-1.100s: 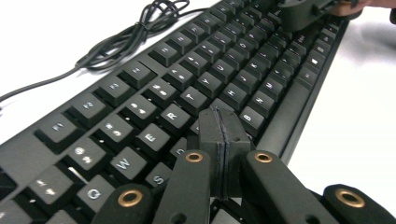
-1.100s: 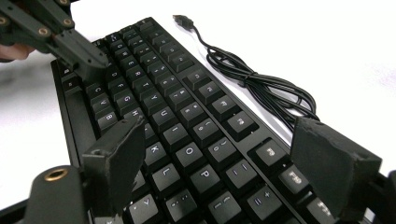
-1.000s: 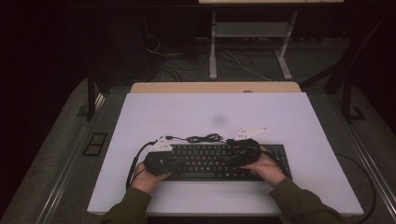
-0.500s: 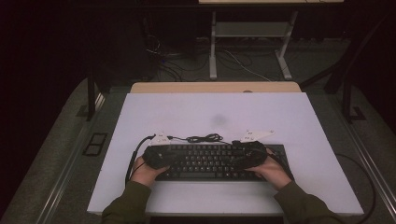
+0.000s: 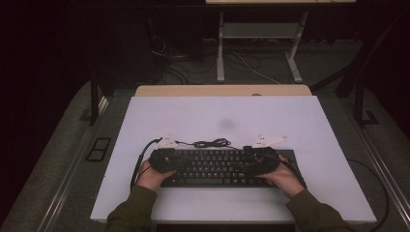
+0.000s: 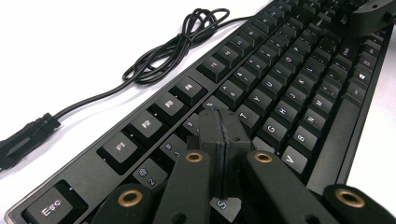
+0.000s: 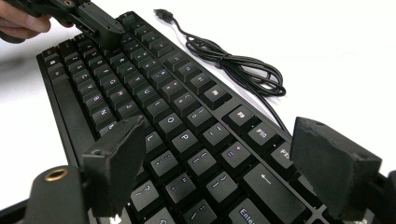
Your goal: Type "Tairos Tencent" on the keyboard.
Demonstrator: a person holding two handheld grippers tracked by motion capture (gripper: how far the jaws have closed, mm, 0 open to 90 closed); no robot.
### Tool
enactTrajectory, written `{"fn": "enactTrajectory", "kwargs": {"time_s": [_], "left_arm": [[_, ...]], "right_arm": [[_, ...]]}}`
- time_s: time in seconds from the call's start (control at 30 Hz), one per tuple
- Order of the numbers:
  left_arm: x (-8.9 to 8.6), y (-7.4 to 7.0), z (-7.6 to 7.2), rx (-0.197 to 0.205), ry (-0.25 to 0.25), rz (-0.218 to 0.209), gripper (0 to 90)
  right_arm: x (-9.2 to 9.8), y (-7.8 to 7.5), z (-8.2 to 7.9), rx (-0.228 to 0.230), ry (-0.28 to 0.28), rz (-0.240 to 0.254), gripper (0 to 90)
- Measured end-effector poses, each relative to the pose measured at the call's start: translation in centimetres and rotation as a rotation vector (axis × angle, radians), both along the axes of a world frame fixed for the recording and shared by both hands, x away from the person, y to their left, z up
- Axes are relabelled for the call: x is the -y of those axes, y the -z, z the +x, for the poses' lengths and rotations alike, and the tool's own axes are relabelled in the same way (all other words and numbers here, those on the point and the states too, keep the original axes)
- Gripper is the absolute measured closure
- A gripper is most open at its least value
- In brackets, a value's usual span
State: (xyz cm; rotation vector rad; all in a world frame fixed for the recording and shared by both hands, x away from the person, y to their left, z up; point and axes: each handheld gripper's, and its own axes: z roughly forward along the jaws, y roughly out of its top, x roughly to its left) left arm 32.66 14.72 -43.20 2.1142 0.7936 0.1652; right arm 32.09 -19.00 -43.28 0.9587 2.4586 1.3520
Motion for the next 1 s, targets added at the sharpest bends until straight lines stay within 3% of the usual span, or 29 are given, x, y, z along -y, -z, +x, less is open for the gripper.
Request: {"fn": "enactTrajectory", "kwargs": {"time_s": [0.23,1.0], "left_arm": [[0.13,0.19,0.02,-0.004,0.007,0.026,88.8],[0.25,0.40,-0.01,-0.010,0.001,0.035,88.9]], "right_arm": [[0.03,-0.01,0.03,-0.004,0.002,0.002,18.4],[0.04,0.03,0.06,-0.005,0.001,0.000,18.4]]}}
